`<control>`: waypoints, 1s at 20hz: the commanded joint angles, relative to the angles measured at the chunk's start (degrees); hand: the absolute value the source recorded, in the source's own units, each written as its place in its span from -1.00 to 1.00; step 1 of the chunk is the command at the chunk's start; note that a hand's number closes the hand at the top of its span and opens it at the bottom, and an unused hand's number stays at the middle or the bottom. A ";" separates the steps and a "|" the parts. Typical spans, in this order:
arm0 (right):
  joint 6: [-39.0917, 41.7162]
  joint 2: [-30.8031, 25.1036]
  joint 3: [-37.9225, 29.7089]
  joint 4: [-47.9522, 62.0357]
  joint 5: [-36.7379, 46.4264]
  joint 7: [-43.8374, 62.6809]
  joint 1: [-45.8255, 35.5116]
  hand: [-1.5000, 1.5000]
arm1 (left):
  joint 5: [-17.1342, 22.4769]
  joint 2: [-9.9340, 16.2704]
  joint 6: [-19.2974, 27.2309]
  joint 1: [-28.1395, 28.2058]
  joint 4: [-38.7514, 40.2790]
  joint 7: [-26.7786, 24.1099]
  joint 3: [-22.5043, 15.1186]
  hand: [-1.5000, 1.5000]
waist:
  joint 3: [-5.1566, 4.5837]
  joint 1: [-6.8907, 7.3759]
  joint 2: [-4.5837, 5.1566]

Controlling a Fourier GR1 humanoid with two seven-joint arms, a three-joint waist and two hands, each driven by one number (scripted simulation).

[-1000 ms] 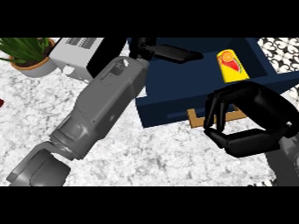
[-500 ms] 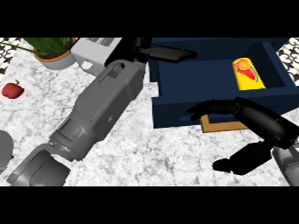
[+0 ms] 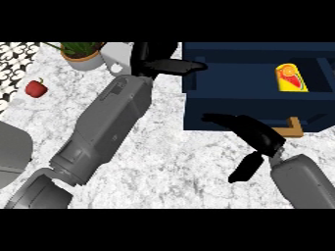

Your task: Pick up the cup, place it into the drawer and close the drawer

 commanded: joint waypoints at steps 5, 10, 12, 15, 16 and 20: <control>-8.24 3.02 -1.97 29.50 7.48 -10.92 -10.68 1.00 | 0.35 2.92 -4.17 8.83 -6.14 0.07 -0.18 -1.00 | 0.09 3.86 -0.01; -13.39 3.66 -7.28 40.78 6.60 -18.64 -17.79 1.00 | 0.47 4.72 -5.55 10.37 -10.75 2.24 -0.77 -1.00 | 0.21 5.80 0.40; -13.99 2.32 -11.16 43.06 4.44 -19.87 -21.57 1.00 | 0.83 6.36 -6.43 11.71 -11.64 2.83 -0.42 -1.00 | 0.22 6.25 0.53; -15.64 2.10 -14.64 47.14 3.03 -19.95 -27.03 1.00 | 0.99 8.17 -8.37 13.28 -12.54 2.79 -0.24 -1.00 | 0.24 7.37 1.18; -14.17 0.23 -15.38 48.69 2.93 -19.44 -29.37 1.00 | 0.87 8.24 -8.97 14.27 -13.25 3.08 -0.75 -1.00 | 0.22 7.92 1.15; -16.03 -1.86 -18.49 50.97 1.50 -18.55 -32.93 1.00 | 0.60 8.76 -8.82 14.49 -14.15 4.08 -1.12 -1.00 | 0.25 8.56 1.65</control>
